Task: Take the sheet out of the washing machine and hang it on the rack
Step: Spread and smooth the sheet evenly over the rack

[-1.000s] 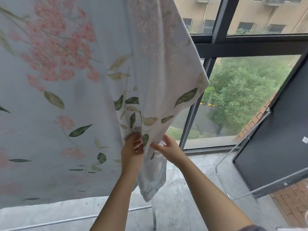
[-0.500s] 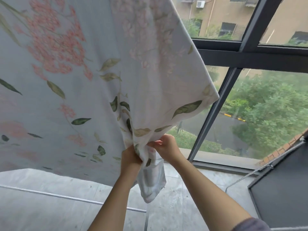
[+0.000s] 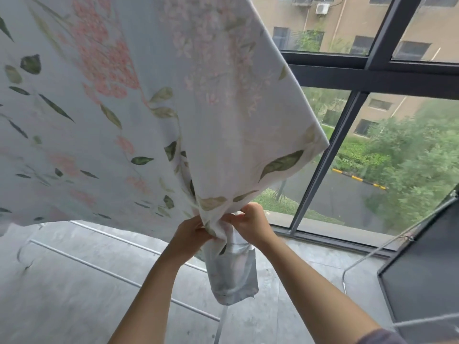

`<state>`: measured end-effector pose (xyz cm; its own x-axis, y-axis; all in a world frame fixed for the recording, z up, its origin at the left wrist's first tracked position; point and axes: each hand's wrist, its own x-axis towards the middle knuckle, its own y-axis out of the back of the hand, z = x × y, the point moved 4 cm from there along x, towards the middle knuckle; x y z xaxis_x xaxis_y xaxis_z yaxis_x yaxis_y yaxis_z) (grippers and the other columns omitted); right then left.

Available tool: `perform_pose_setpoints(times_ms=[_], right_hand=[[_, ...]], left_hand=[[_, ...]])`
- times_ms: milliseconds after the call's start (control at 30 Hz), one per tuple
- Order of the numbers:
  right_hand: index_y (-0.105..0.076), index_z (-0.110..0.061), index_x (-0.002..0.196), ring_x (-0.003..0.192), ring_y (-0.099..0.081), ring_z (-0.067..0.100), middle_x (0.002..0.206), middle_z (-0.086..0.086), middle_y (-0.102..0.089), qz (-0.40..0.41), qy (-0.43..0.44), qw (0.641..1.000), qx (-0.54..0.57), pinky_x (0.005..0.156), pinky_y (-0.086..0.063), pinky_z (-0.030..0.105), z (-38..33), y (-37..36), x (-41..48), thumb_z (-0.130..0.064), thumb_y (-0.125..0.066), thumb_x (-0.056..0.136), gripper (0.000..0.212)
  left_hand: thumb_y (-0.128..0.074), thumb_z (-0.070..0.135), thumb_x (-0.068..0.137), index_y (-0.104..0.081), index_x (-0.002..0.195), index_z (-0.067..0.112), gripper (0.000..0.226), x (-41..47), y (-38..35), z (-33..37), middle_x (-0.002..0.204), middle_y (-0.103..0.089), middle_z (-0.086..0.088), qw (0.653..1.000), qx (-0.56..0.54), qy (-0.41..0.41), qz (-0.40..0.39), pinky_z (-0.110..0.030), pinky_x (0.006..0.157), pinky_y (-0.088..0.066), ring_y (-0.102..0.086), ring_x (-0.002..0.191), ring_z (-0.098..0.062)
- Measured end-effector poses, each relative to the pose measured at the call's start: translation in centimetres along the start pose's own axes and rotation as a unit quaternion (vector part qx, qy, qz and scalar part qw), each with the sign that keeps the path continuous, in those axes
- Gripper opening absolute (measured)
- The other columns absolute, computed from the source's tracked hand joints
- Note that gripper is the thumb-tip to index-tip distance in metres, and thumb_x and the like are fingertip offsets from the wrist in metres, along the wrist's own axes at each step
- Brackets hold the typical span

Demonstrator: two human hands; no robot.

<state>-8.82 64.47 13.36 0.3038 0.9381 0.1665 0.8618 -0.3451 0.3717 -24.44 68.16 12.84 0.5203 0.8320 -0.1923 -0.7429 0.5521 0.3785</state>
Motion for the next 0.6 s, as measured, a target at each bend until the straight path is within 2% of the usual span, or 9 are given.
perform_pose_setpoints(times_ms=[67,100,133,233,300,400,500,533,600], right_hand=[[-0.076,-0.003,0.086,0.068,-0.057,-0.021,0.085,-0.003,-0.072,0.001,0.007,1.0,0.009,0.067,-0.043,0.005,-1.0,-0.7,-1.8,-0.004,-0.079,0.071,0.016],[-0.076,-0.003,0.085,0.067,-0.057,-0.02,0.083,-0.005,-0.07,0.007,0.008,1.0,0.013,0.067,-0.042,0.005,-1.6,-1.0,-3.0,-0.002,-0.079,0.07,0.016],[-0.076,-0.003,0.085,0.067,-0.058,-0.018,0.081,-0.006,-0.069,0.009,0.006,1.0,0.018,0.066,-0.043,0.006,-2.1,-1.2,-3.8,-0.002,-0.079,0.068,0.017],[-0.076,-0.006,0.087,0.071,-0.063,-0.006,0.083,-0.005,-0.071,-0.008,-0.004,1.0,0.011,0.071,-0.049,0.014,-3.0,-2.0,-6.3,-0.006,-0.081,0.068,0.019],[-0.076,-0.005,0.089,0.076,-0.064,0.0,0.085,-0.004,-0.071,-0.023,-0.011,1.0,0.015,0.073,-0.052,0.019,-3.3,-2.6,-8.3,-0.006,-0.08,0.069,0.02],[-0.076,-0.005,0.089,0.08,-0.067,0.009,0.087,0.0,-0.073,-0.022,-0.02,1.0,0.008,0.078,-0.055,0.031,-3.0,-3.4,-10.3,-0.008,-0.08,0.07,0.02],[-0.076,-0.005,0.088,0.083,-0.068,0.014,0.086,0.001,-0.073,-0.013,-0.028,0.999,0.019,0.08,-0.055,0.037,-2.9,-3.7,-11.5,-0.007,-0.08,0.069,0.019],[-0.076,-0.005,0.088,0.083,-0.068,0.013,0.086,0.0,-0.073,-0.012,-0.027,0.999,0.021,0.079,-0.055,0.036,-2.9,-3.8,-11.9,-0.007,-0.08,0.07,0.019],[-0.076,-0.006,0.089,0.084,-0.068,0.01,0.088,-0.001,-0.073,-0.012,-0.024,0.999,0.03,0.08,-0.055,0.034,-3.0,-3.9,-12.4,-0.008,-0.079,0.071,0.019]], left_hand=[[-0.067,0.042,0.052,-0.06,0.071,0.037,0.021,-1.6,0.6,0.2,0.061,-0.064,0.027,0.998,0.017,-0.025,0.052,-0.011,0.061,-0.044,-0.059,0.066,0.007],[-0.066,0.044,0.049,-0.058,0.068,0.036,0.021,-2.8,0.8,0.3,0.057,-0.063,0.024,0.997,0.023,-0.032,0.065,-0.01,0.059,-0.042,-0.058,0.062,0.007],[-0.07,0.038,0.054,-0.057,0.065,0.036,0.017,-3.6,0.9,0.4,0.056,-0.06,0.022,0.996,0.031,-0.041,0.073,-0.009,0.057,-0.041,-0.056,0.06,0.005],[-0.073,0.008,0.072,-0.053,0.061,0.035,0.035,-6.3,1.1,0.2,0.062,-0.058,0.018,0.991,0.084,-0.064,0.08,-0.005,0.053,-0.037,-0.051,0.059,0.004],[-0.074,0.011,0.07,-0.054,0.063,0.037,0.034,-8.1,1.1,-0.9,0.06,-0.06,0.024,0.992,0.085,-0.065,0.061,-0.004,0.054,-0.038,-0.052,0.061,0.005],[-0.072,0.022,0.064,-0.063,0.069,0.028,0.013,-10.2,0.9,-2.2,0.056,-0.059,0.035,0.994,0.079,-0.052,0.06,-0.007,0.059,-0.041,-0.056,0.064,0.003],[-0.075,0.016,0.071,-0.07,0.089,0.01,0.02,-11.4,0.8,-2.3,0.072,-0.066,0.019,0.991,0.083,-0.063,0.078,-0.018,0.064,-0.045,-0.059,0.072,-0.01],[-0.073,0.012,0.075,-0.069,0.09,0.009,0.016,-11.6,0.7,-2.3,0.077,-0.067,0.009,0.99,0.091,-0.063,0.083,-0.02,0.065,-0.043,-0.059,0.073,-0.012],[-0.068,0.011,0.08,-0.065,0.078,0.018,0.008,-11.9,0.4,-2.6,0.076,-0.065,0.003,0.99,0.099,-0.058,0.086,-0.021,0.063,-0.041,-0.057,0.07,-0.016]])
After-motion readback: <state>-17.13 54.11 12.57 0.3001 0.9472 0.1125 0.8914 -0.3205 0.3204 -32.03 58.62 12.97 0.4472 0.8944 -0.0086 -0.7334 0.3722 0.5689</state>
